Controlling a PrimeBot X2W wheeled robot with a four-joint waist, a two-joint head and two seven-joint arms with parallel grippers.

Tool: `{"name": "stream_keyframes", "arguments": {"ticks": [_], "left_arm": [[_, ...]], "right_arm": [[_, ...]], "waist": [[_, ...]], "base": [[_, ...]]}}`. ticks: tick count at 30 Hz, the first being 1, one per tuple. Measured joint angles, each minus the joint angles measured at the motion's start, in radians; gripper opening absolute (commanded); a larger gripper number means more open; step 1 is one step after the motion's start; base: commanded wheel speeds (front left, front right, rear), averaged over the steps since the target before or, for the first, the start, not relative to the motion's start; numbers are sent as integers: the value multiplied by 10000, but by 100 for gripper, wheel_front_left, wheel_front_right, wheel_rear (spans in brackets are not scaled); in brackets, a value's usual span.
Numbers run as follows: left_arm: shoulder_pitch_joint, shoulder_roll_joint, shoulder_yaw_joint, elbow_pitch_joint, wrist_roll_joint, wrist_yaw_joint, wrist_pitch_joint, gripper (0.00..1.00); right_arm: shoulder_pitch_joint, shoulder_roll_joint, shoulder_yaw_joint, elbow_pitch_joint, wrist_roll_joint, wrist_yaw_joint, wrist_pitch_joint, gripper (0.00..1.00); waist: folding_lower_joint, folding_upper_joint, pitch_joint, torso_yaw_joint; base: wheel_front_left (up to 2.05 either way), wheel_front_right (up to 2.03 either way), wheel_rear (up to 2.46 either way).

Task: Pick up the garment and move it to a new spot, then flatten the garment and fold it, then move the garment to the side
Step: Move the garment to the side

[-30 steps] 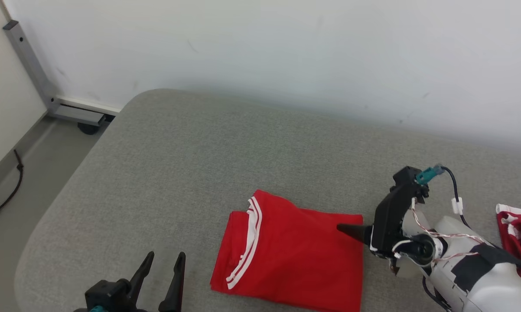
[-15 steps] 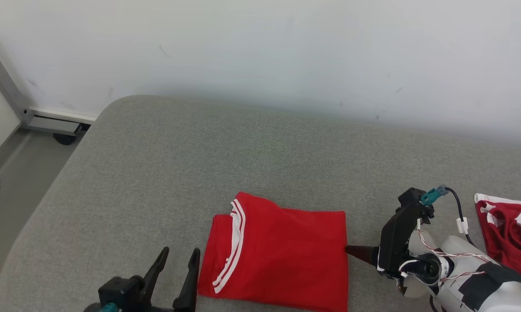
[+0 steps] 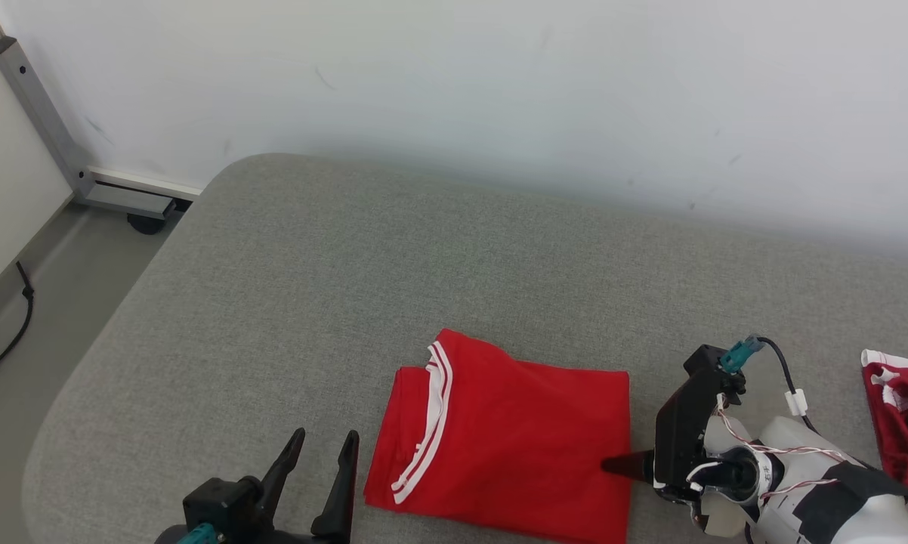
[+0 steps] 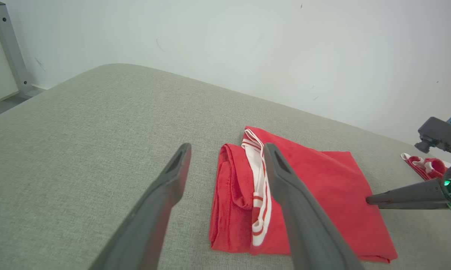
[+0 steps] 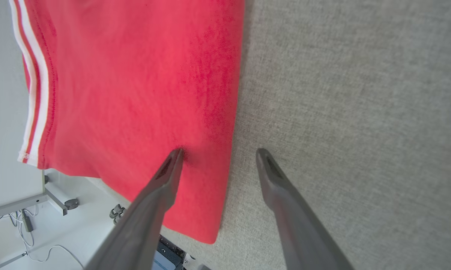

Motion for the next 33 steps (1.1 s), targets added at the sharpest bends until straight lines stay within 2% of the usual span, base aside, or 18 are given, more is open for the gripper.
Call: {"name": "stream_keyframes", "arguments": {"ticks": [3,4,5,6,7,18,26,33], "left_arm": [[-73,-35,12,12,-2,-2,-2,100],[-73,-38,17,35,-2,0,-4,100],[-71,-35,25,38,-4,0,-6,100],[-71,-36,36,48,-10,0,-6,100],[-70,-36,48,52,-19,0,-8,100],[-59,-36,238,153,-46,6,-63,100],[-59,-36,263,247,-69,6,-153,100],[-34,-29,286,274,-121,8,-194,100]], "right_arm": [[8,33,90,-21,-2,-67,234,100],[8,61,92,-29,-2,-100,270,95],[8,96,73,-54,10,-102,314,48],[7,161,8,-56,46,-113,324,20],[6,240,-63,-58,127,-176,324,0],[-234,401,-489,-31,370,-288,291,0],[-1084,226,-702,-92,380,-288,267,0],[-1877,-46,-412,-201,13,-290,642,0]], "waist": [[0,0,58,78],[0,0,76,98],[0,0,94,113],[0,0,117,125],[0,0,136,133],[2,0,224,16],[2,1,211,-314],[1,0,182,-726]], "base": [[0,0,0],[0,0,0],[0,0,0],[0,0,0],[0,0,0],[0,0,0],[0,0,0],[0,0,0]]}}
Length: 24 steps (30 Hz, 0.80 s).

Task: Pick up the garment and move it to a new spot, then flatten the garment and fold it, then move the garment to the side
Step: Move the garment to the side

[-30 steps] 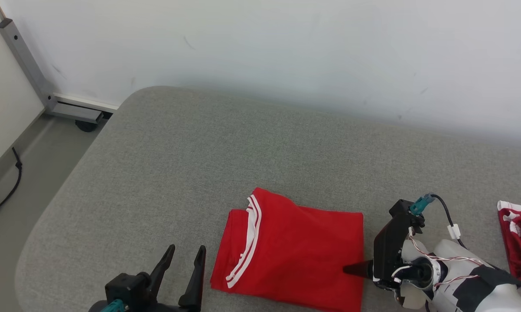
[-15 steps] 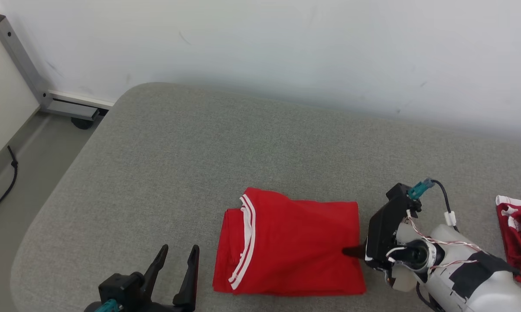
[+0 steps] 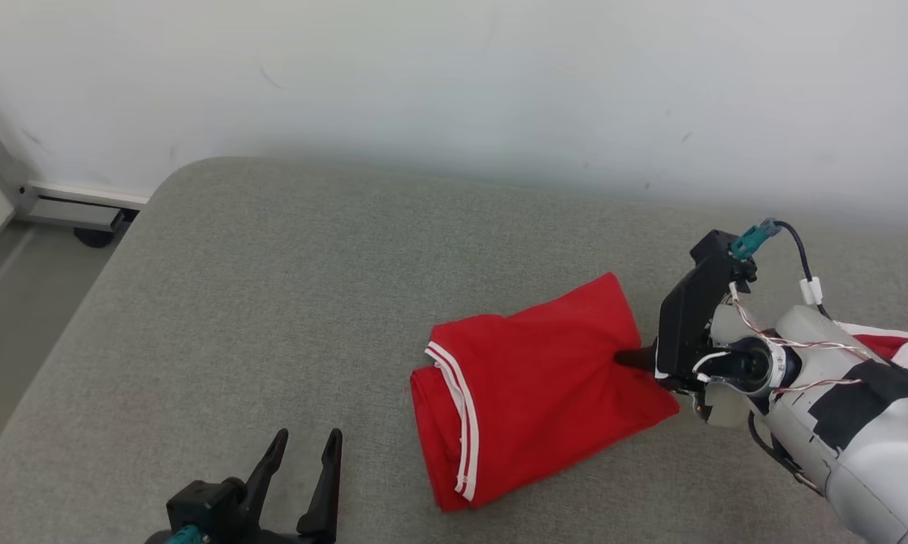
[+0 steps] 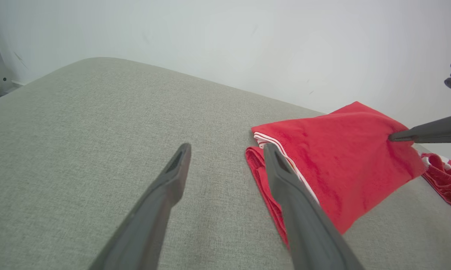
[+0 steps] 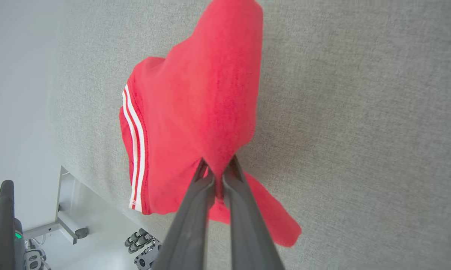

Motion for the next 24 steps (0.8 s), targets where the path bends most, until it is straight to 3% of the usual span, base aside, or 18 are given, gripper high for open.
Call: {"name": "stream_keyframes", "arguments": {"ticks": [24], "left_arm": [[3,96,27,36,-13,-8,-90,100]], "right_arm": [[-1704,-1503,328,-366,-897,-165,1047,0]], "waist": [[-2,0,331,-1685]], "base": [[0,0,0]]}}
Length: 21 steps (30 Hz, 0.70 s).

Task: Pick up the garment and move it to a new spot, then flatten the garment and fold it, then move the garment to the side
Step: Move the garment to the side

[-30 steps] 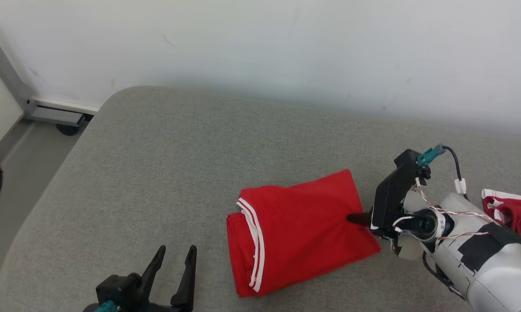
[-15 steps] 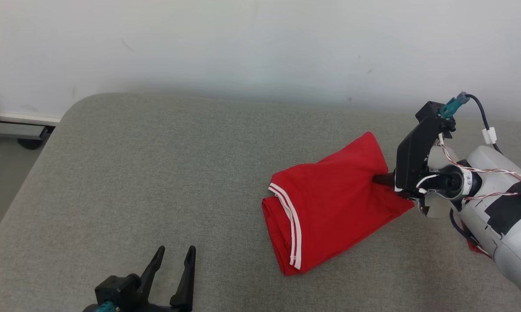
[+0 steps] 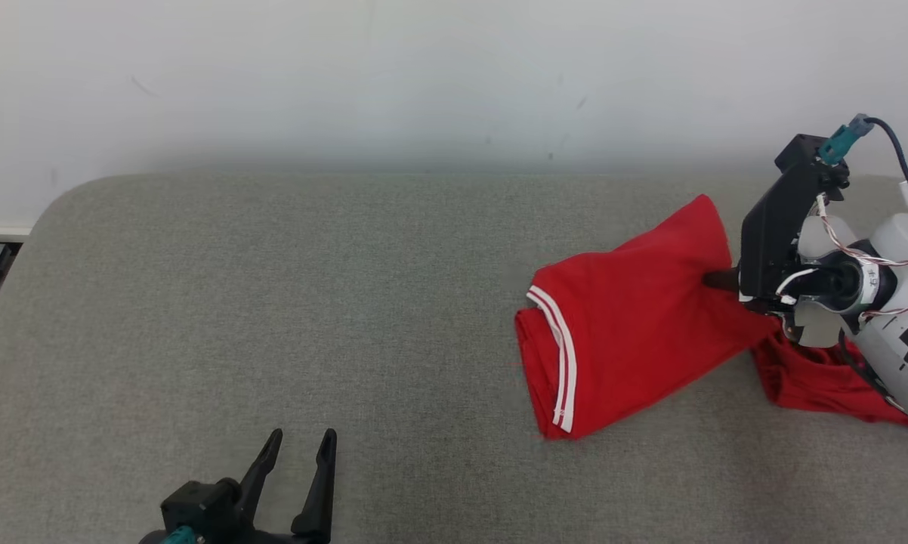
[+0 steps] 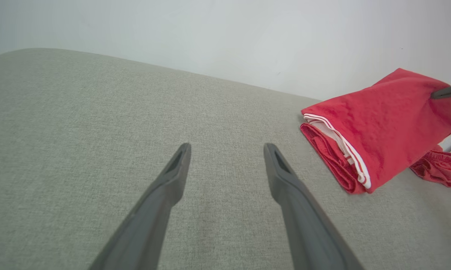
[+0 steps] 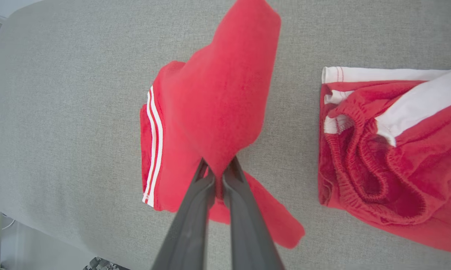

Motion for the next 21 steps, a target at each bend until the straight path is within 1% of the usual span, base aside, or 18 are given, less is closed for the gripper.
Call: {"name": "stream_keyframes", "arguments": {"ticks": [4,6,13,18,21], "left_arm": [[0,13,-17,-42,0,-73,0,100],[-4,38,-27,-56,2,-73,0,100],[-145,109,-56,-190,25,-88,15,100],[-401,109,-61,-180,33,-161,21,100],[-459,109,-67,-161,35,-163,59,100]], "right_arm": [[-71,-286,8,-31,-115,-13,109,0],[-267,-414,6,-52,-207,-84,150,0],[-846,-945,36,-77,-602,-98,249,0],[-1025,-1126,33,-12,-694,-104,291,0],[-1036,-1197,63,61,-817,-165,290,0]], "waist": [[0,0,65,-211],[0,0,144,-280],[1,0,586,-449],[1,0,833,-489],[1,1,901,-502]], "base": [[0,0,0],[0,0,0],[0,0,0],[0,0,0],[0,0,0]]}}
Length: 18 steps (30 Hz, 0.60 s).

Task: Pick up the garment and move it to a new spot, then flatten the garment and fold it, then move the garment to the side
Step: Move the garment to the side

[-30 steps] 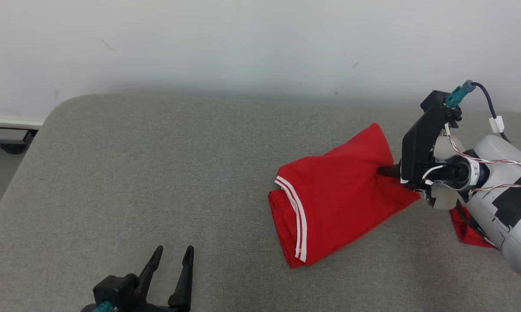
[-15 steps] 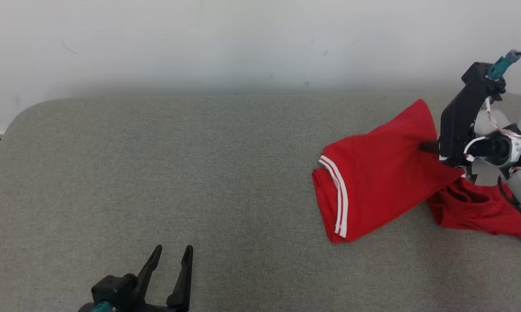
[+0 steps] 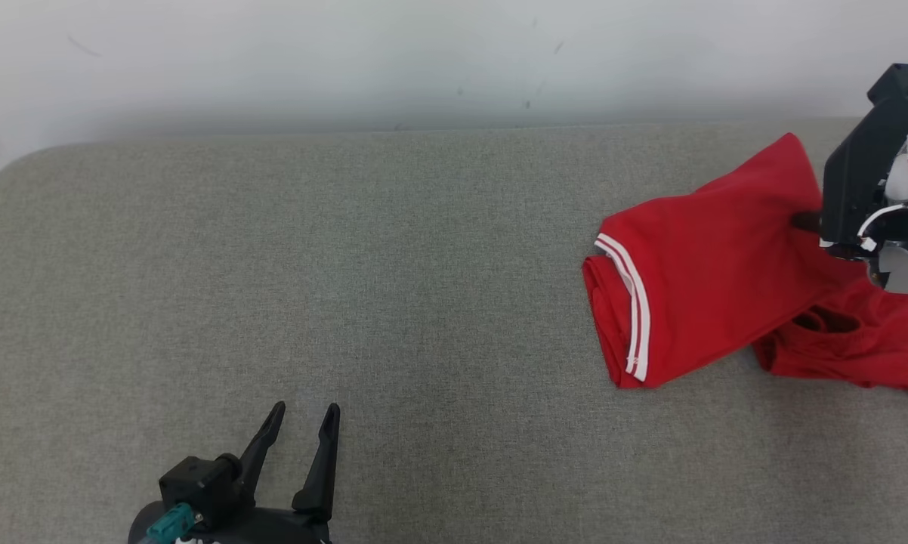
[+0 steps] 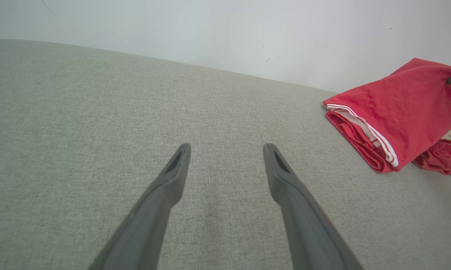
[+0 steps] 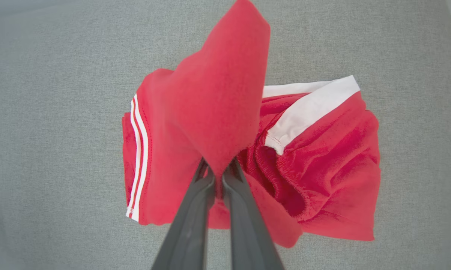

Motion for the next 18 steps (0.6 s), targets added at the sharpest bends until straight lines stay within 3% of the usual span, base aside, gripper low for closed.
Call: {"name": "stream_keyframes", "arguments": {"ticks": [18], "left_arm": [[-42,6,2,150,13,-2,2,100]], "right_arm": [[-404,-648,362,192,-767,-8,33,0]], "waist": [[0,0,110,-129]], "base": [[0,0,0]]}}
